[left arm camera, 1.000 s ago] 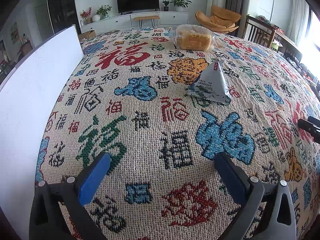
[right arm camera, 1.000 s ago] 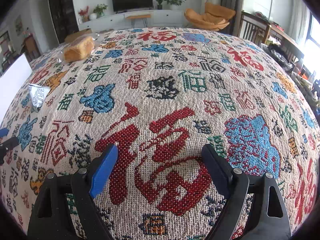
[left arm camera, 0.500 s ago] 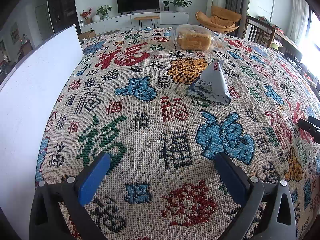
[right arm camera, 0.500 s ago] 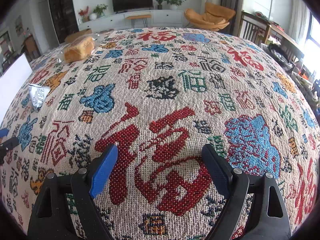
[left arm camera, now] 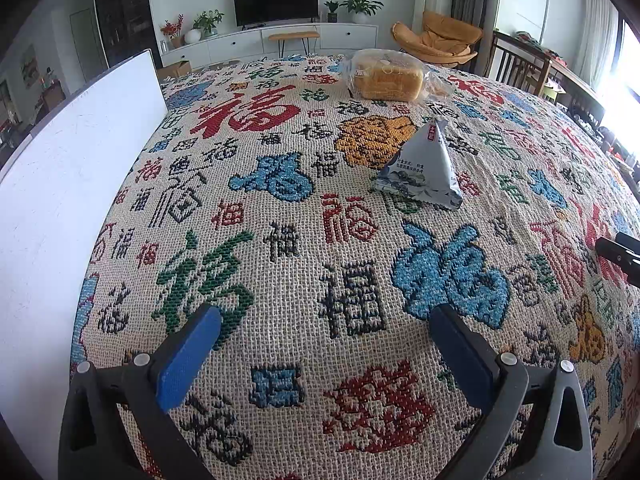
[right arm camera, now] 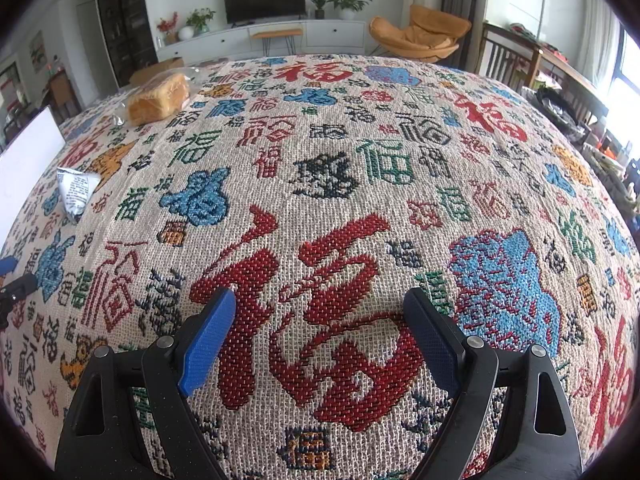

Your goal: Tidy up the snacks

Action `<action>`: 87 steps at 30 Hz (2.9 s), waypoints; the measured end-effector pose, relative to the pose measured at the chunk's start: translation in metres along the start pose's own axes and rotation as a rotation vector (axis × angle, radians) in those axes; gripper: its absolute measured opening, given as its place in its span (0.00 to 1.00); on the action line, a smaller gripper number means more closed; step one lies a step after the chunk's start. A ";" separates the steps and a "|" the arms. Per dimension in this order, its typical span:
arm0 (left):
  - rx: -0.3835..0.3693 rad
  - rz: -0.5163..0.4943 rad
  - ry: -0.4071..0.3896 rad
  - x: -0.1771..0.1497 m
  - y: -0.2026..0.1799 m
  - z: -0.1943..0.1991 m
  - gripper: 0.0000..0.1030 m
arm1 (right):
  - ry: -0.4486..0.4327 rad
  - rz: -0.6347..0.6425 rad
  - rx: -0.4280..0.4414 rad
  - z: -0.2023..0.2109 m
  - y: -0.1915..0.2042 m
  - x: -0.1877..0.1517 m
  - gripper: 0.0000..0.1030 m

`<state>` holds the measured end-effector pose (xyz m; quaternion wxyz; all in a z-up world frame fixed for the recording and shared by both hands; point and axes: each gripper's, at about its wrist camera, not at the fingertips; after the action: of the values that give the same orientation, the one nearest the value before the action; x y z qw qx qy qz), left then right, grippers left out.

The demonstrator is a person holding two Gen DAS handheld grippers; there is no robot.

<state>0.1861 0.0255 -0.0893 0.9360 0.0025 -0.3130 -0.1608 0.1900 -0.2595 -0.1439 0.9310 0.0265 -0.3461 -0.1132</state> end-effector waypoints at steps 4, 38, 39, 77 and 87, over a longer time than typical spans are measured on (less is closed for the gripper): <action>0.000 0.000 0.000 0.000 0.000 0.000 1.00 | 0.000 0.000 0.000 0.000 0.000 0.000 0.85; -0.213 0.041 -0.074 0.023 -0.011 0.016 1.00 | 0.000 -0.001 0.001 -0.001 0.000 0.000 0.86; -0.210 0.024 -0.069 0.034 -0.016 0.013 1.00 | 0.000 -0.001 0.001 -0.001 0.000 0.000 0.86; 0.014 0.008 0.007 0.057 0.040 -0.045 1.00 | 0.000 -0.002 0.004 -0.002 -0.001 0.001 0.86; 0.014 0.008 0.007 0.057 0.039 -0.046 1.00 | 0.012 0.005 0.007 -0.004 0.001 0.002 0.88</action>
<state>0.2676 0.0413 -0.0885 0.9376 0.0082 -0.3111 -0.1550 0.1942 -0.2595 -0.1449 0.9331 0.0296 -0.3411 -0.1097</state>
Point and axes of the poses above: each gripper's, at about its wrist camera, not at the fingertips, and z roughly against the way its jaws point, y to its left, x to its top, and after that the axes turned 11 degrees about -z, right-handed
